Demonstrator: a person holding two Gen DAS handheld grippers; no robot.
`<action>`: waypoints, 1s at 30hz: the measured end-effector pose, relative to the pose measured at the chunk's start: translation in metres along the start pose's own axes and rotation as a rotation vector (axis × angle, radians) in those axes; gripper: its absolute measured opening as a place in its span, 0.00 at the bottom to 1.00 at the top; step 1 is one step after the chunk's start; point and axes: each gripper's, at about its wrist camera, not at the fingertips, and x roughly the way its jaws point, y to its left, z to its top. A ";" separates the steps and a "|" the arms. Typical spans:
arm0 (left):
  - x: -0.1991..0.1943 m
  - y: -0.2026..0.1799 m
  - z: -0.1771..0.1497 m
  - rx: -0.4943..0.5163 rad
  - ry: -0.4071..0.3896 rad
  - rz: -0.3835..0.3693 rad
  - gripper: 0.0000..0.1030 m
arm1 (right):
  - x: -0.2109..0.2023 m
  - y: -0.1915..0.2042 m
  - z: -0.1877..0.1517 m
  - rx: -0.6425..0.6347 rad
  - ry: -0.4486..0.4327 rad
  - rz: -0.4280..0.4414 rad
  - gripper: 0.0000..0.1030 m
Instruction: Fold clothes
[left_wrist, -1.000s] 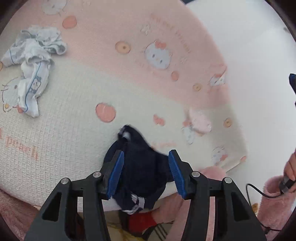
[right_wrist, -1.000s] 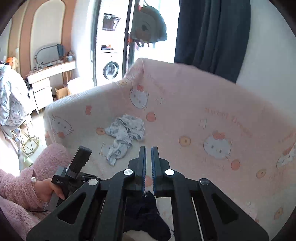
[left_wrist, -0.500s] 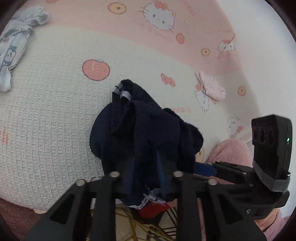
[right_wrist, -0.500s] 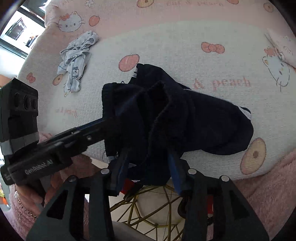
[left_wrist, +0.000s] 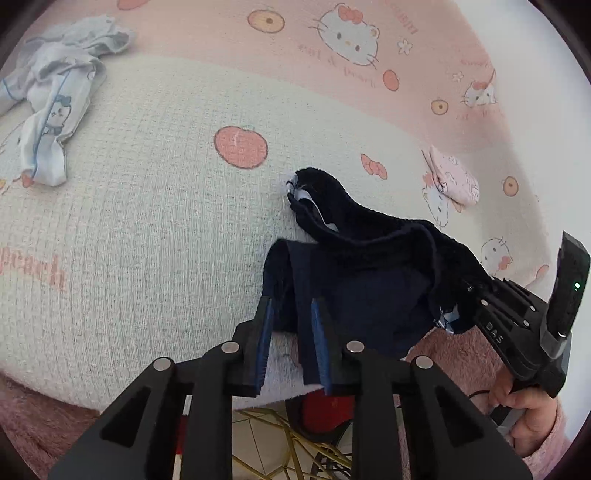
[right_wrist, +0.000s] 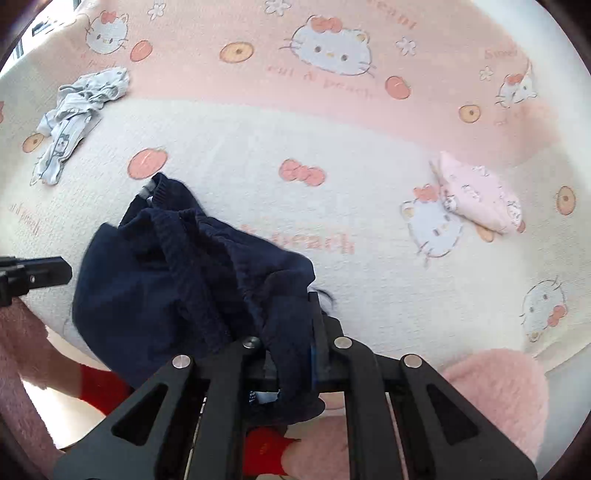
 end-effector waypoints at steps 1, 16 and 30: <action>0.002 -0.001 0.009 0.022 -0.010 0.027 0.44 | -0.001 -0.006 -0.001 0.024 0.002 0.027 0.07; 0.088 -0.049 0.078 0.220 0.088 0.091 0.16 | 0.057 -0.028 -0.020 0.198 0.272 0.305 0.10; -0.162 -0.077 0.154 0.260 -0.386 -0.040 0.06 | -0.076 -0.064 0.104 0.130 -0.192 0.111 0.08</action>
